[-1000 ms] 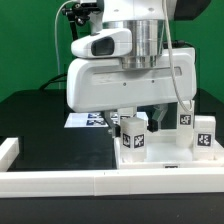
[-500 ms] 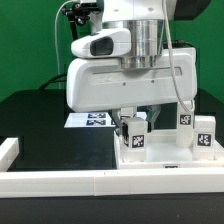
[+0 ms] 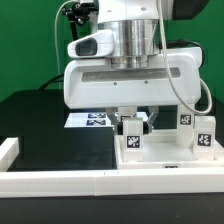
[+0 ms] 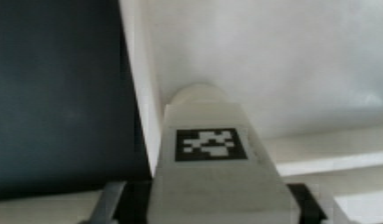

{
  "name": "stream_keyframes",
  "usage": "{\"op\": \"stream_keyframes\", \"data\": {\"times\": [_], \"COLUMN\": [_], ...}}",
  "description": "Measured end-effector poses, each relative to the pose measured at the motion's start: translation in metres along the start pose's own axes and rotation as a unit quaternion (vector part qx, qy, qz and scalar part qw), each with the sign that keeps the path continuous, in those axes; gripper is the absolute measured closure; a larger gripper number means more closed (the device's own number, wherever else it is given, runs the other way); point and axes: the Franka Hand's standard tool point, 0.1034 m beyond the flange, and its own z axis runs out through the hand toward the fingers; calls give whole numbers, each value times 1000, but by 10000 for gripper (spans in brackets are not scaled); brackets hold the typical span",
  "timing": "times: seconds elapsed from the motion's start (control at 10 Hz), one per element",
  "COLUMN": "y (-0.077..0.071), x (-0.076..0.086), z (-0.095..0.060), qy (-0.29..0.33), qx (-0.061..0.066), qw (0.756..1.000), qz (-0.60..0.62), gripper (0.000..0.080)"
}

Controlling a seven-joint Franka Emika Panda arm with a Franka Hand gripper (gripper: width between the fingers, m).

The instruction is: Assemble square table

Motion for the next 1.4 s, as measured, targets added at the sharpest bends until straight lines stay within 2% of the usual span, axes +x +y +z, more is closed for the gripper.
{"op": "stream_keyframes", "data": {"times": [0.2,0.4,0.8,0.9,1.0,1.1,1.2,1.4], "y": [0,3,14,14,13,13,13,13], "x": [0,0,1,0,0,0,0,0], "z": [0,-1,-1,-1,-1,-1,-1,-1], "qy": [0,3,6,5,5,5,5,5], "qx": [-2,-10,-18,-17,-17,-17,-17,-17], "qw": [997,989,978,978,978,978,978,978], "qz": [79,146,205,208,208,208,208,208], "gripper": [509,502,494,416,416,278,187,158]}}
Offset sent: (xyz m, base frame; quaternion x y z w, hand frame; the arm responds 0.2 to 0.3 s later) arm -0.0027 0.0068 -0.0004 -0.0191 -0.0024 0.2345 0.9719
